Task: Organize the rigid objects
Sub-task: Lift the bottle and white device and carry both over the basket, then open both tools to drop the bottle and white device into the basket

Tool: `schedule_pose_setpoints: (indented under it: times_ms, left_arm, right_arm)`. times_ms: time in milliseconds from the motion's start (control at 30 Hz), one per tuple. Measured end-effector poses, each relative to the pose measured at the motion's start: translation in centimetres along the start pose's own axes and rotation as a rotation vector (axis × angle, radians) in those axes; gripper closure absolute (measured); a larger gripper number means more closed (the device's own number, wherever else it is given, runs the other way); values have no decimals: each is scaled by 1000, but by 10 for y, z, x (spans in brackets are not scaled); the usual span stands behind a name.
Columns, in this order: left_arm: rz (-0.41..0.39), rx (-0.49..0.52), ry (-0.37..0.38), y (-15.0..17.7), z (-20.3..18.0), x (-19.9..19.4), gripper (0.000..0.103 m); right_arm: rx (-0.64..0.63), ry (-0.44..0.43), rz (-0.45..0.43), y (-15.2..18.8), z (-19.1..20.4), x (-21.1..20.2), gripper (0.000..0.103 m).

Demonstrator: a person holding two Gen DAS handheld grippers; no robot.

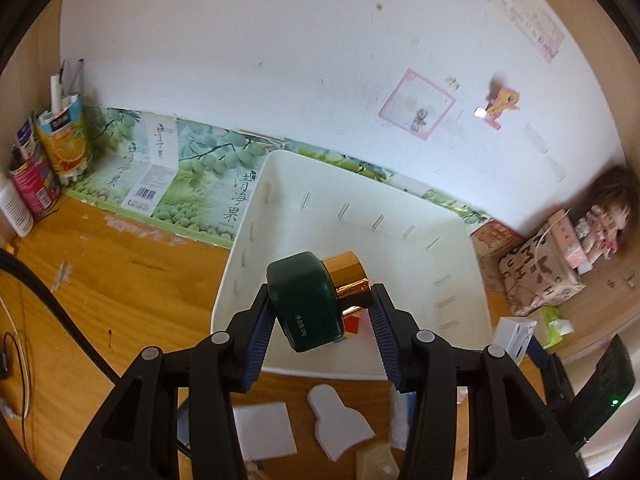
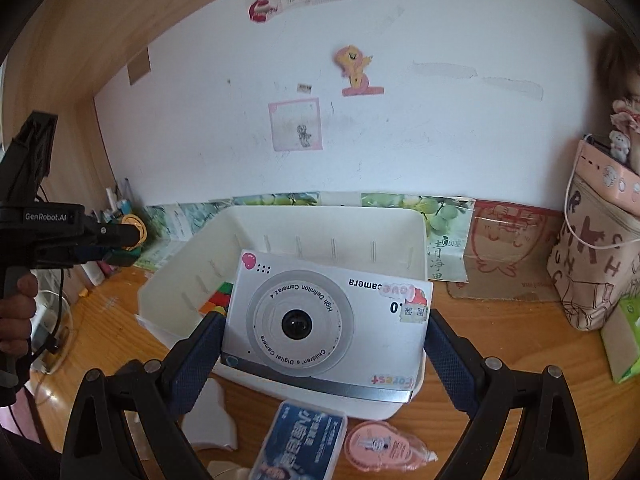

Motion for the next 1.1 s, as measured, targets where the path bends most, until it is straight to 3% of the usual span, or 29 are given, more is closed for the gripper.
schedule_pose_setpoints:
  times_ms: [300, 633, 800, 833, 933, 1100]
  left_arm:
    - [49, 8, -25, -2, 2, 37, 52]
    - [91, 11, -68, 1, 1, 50, 52]
    - [112, 2, -85, 2, 4, 52, 51]
    - [105, -1, -84, 1, 4, 51, 50]
    - [68, -3, -75, -2, 0, 41, 32]
    - [3, -5, -70, -6, -3, 20, 30]
  right_arm:
    - [-1, 0, 32, 1, -6, 27, 6]
    - [12, -11, 86, 5, -10, 42, 6]
    - [-11, -7, 57, 2, -6, 35, 6]
    - [-17, -2, 61, 2, -5, 35, 6]
    - [-14, -2, 55, 1, -5, 32, 6]
    - [-14, 1, 31, -1, -4, 21, 6]
Point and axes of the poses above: each gripper's, at about its wrist camera, not at the fingertips, and x roughly the way its jaws point, z to its left, y to its underside, the point moved 8 cm from there along x, roughly the way its jaws point, and after that the axes turned 15 degrees about z, right-handed, at the moved point
